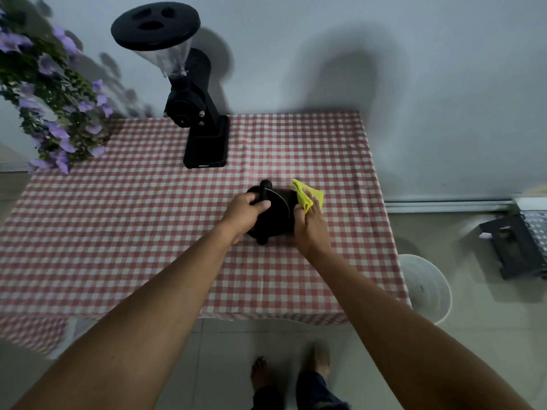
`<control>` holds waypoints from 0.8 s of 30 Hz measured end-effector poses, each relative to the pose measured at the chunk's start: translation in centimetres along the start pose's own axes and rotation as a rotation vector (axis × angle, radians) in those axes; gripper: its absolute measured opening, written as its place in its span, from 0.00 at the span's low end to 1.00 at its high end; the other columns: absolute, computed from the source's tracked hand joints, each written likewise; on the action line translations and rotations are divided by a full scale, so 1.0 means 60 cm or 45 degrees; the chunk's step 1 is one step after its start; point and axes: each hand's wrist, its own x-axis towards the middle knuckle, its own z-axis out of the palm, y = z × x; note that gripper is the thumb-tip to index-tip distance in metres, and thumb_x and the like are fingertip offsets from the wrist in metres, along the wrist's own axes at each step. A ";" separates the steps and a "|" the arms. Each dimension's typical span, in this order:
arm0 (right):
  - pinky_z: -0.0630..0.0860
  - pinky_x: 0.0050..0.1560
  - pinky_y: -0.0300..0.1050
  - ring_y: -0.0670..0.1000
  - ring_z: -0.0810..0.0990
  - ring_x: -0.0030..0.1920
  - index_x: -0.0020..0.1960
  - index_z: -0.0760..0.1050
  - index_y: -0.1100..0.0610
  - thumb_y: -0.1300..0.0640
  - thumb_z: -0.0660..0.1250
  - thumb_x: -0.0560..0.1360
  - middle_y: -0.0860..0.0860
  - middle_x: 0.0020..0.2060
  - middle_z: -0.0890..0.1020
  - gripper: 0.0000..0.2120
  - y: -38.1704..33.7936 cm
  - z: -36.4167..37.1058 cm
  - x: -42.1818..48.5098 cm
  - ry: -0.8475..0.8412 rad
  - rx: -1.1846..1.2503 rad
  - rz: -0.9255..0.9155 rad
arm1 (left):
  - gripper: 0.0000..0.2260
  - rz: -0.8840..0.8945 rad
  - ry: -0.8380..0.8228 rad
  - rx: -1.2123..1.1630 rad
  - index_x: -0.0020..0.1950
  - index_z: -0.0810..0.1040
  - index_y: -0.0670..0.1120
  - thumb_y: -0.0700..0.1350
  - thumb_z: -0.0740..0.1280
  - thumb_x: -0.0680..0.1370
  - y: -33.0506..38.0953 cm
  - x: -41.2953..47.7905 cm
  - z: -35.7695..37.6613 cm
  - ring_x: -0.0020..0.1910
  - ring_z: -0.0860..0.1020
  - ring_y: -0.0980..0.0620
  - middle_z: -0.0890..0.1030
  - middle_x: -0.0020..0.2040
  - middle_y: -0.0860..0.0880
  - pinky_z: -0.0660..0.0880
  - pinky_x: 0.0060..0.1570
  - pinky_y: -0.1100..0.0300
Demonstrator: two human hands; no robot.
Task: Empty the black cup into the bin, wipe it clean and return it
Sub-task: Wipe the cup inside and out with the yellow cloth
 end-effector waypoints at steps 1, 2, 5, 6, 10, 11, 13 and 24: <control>0.45 0.79 0.53 0.51 0.44 0.80 0.79 0.52 0.56 0.52 0.46 0.84 0.50 0.80 0.52 0.25 -0.006 0.003 -0.004 -0.013 -0.002 -0.042 | 0.20 -0.022 0.006 -0.025 0.73 0.74 0.43 0.47 0.66 0.82 0.002 -0.001 0.001 0.64 0.79 0.45 0.80 0.67 0.43 0.77 0.65 0.46; 0.45 0.79 0.53 0.50 0.43 0.80 0.79 0.52 0.55 0.50 0.45 0.83 0.49 0.80 0.51 0.26 -0.012 0.007 -0.011 -0.024 -0.047 -0.140 | 0.19 -0.041 0.008 -0.055 0.72 0.74 0.43 0.47 0.66 0.83 0.004 0.000 0.001 0.63 0.80 0.45 0.81 0.65 0.43 0.78 0.64 0.47; 0.41 0.78 0.47 0.45 0.43 0.79 0.80 0.51 0.50 0.50 0.45 0.81 0.46 0.80 0.52 0.27 -0.013 0.014 -0.021 -0.064 -0.091 -0.352 | 0.17 -0.109 0.002 -0.156 0.72 0.74 0.43 0.45 0.65 0.83 0.010 0.000 0.000 0.61 0.79 0.44 0.81 0.62 0.44 0.79 0.56 0.50; 0.42 0.78 0.48 0.45 0.44 0.79 0.79 0.52 0.50 0.50 0.46 0.81 0.46 0.80 0.53 0.26 -0.006 0.012 -0.019 -0.052 -0.057 -0.323 | 0.17 -0.126 -0.006 -0.164 0.72 0.73 0.43 0.45 0.65 0.83 0.011 0.001 0.000 0.61 0.79 0.45 0.81 0.63 0.44 0.78 0.55 0.51; 0.52 0.78 0.57 0.51 0.51 0.79 0.79 0.53 0.52 0.47 0.46 0.80 0.50 0.79 0.57 0.28 0.010 -0.013 -0.005 -0.016 0.126 -0.011 | 0.19 -0.165 -0.024 -0.215 0.73 0.72 0.41 0.45 0.65 0.83 0.012 0.006 -0.002 0.65 0.77 0.45 0.78 0.68 0.44 0.75 0.59 0.50; 0.51 0.78 0.56 0.51 0.50 0.79 0.79 0.53 0.52 0.48 0.46 0.81 0.50 0.79 0.56 0.28 0.005 -0.014 -0.007 -0.046 0.092 -0.028 | 0.19 -0.177 -0.021 -0.214 0.73 0.72 0.41 0.45 0.64 0.84 0.015 0.006 -0.003 0.64 0.77 0.46 0.78 0.67 0.46 0.75 0.59 0.50; 0.45 0.78 0.51 0.49 0.46 0.80 0.80 0.53 0.51 0.50 0.46 0.82 0.48 0.80 0.54 0.26 -0.005 -0.009 -0.015 -0.117 -0.037 -0.213 | 0.17 -0.213 -0.017 -0.220 0.71 0.74 0.43 0.45 0.64 0.84 0.016 0.009 -0.006 0.61 0.78 0.47 0.80 0.63 0.47 0.76 0.60 0.49; 0.39 0.77 0.46 0.44 0.39 0.79 0.80 0.47 0.47 0.51 0.45 0.84 0.43 0.79 0.47 0.24 -0.003 -0.003 -0.030 -0.148 -0.241 -0.416 | 0.20 -0.364 0.040 -0.338 0.72 0.74 0.41 0.47 0.67 0.82 0.011 0.025 -0.011 0.61 0.80 0.41 0.82 0.62 0.41 0.78 0.62 0.45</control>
